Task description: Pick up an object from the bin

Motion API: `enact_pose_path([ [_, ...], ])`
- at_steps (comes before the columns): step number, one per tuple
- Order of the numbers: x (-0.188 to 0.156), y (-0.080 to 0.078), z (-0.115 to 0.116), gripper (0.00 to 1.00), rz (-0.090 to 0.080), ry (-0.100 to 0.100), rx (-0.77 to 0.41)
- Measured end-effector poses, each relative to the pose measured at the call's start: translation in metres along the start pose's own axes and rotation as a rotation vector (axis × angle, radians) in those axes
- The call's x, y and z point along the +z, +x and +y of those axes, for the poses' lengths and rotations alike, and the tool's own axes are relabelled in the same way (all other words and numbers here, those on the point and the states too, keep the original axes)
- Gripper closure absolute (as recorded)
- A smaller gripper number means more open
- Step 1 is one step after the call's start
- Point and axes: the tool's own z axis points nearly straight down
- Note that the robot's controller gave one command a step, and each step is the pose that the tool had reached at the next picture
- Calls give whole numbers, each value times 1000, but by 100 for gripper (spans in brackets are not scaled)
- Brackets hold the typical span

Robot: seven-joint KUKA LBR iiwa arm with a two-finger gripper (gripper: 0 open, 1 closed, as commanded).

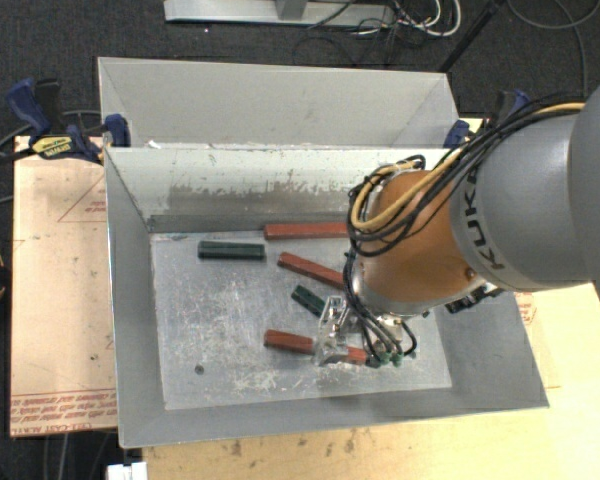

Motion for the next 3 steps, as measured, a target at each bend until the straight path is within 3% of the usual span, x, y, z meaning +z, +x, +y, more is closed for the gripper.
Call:
enact_pose_path([
  [1, -73, -19, -9, 0, -6, 0, -80],
  [2, -73, -19, -9, 0, -5, 0, -80],
  [3, 41, -18, -1, 100, -21, -3, -216],
])
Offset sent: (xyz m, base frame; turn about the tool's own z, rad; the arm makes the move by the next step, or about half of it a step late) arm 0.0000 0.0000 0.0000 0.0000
